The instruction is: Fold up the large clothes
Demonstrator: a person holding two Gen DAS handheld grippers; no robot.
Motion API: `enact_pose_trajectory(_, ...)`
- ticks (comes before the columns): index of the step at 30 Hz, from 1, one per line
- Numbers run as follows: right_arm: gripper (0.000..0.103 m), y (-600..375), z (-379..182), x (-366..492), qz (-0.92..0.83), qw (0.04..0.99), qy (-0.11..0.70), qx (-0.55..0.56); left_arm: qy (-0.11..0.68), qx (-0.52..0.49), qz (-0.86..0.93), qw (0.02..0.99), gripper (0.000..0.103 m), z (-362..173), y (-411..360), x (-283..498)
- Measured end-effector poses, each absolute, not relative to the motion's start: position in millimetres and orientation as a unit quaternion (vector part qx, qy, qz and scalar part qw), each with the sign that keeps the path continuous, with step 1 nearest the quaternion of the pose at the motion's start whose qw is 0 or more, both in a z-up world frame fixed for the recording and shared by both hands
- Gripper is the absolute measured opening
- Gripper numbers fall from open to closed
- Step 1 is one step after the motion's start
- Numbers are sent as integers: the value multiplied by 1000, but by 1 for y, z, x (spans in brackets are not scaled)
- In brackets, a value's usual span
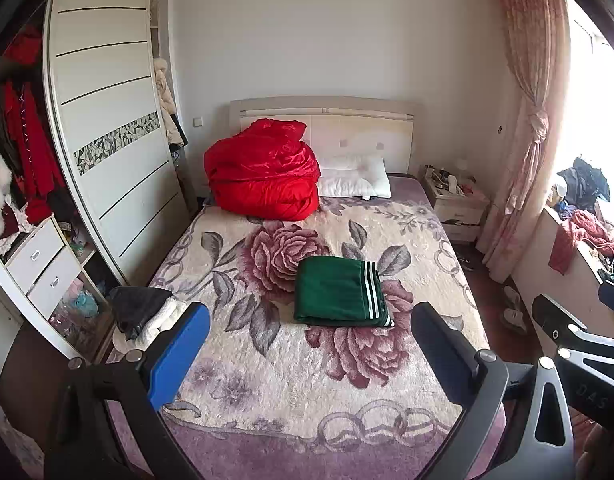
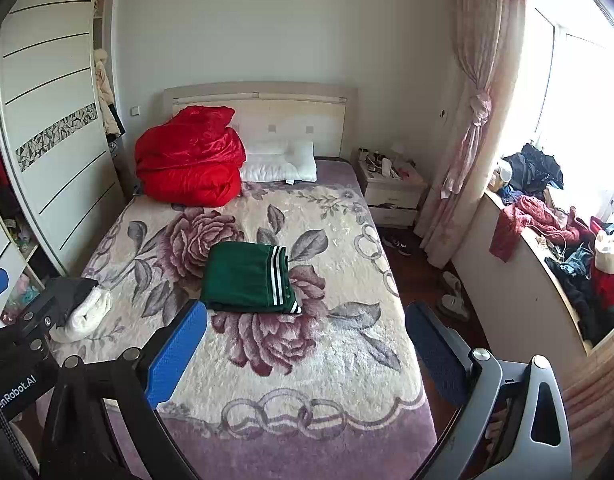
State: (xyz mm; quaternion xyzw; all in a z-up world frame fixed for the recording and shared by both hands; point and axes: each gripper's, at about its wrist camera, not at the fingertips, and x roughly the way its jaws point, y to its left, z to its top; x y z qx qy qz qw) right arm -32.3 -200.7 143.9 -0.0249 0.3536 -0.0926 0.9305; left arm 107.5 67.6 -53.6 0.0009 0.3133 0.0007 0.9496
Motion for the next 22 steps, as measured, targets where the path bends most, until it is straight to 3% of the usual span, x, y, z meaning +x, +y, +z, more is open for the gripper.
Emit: enact_pose_trajectory(22, 101, -206, 140, -51, -93, 930, 356, -19, 311, 6, 1, 951, 103, -51, 68, 102)
